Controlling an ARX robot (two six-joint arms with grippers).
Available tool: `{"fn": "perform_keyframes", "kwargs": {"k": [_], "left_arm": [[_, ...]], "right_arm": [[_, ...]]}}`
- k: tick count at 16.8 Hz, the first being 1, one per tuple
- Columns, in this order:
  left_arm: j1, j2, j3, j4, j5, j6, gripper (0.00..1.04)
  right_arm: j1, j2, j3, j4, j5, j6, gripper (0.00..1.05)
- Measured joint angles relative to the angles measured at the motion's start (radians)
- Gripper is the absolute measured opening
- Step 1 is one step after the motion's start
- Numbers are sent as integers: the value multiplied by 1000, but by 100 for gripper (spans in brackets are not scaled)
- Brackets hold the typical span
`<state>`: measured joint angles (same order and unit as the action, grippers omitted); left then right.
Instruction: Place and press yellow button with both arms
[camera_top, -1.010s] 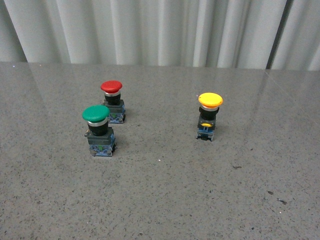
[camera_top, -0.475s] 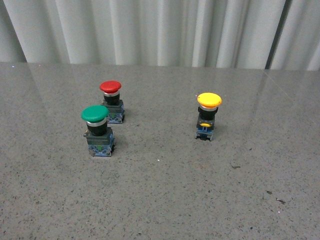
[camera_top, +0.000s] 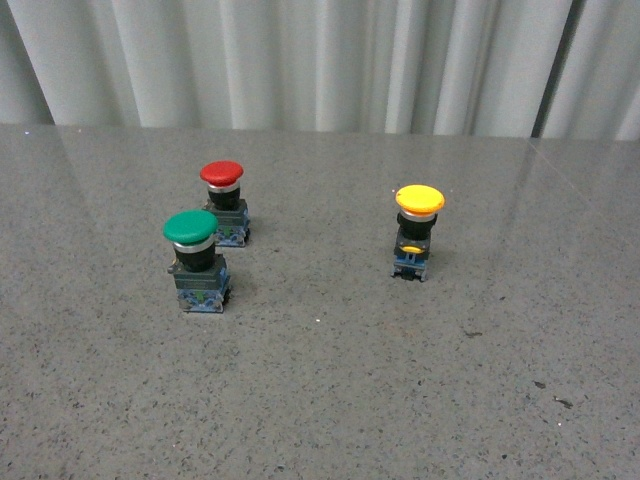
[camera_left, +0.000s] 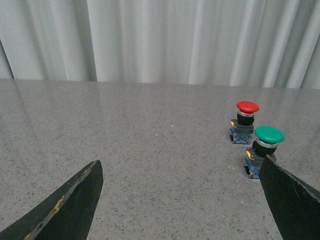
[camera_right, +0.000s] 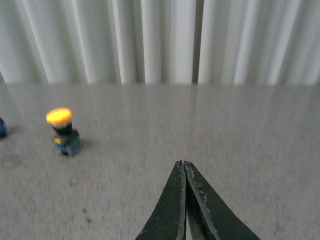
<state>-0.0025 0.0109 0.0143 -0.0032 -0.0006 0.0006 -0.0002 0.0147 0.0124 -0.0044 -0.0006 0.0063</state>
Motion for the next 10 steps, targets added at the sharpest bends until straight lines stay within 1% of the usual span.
{"fn": "perform_keyframes", "kwargs": {"k": [2, 4, 10], "left_arm": [[0, 0, 0, -1, 0, 0, 98], [0, 0, 0, 0, 0, 0, 98], [0, 0, 0, 0, 0, 0, 98]], "right_arm": [[0, -10, 3, 19, 0, 0, 2], [0, -10, 0, -9, 0, 0, 2], [0, -10, 0, 0, 0, 0, 2]]}}
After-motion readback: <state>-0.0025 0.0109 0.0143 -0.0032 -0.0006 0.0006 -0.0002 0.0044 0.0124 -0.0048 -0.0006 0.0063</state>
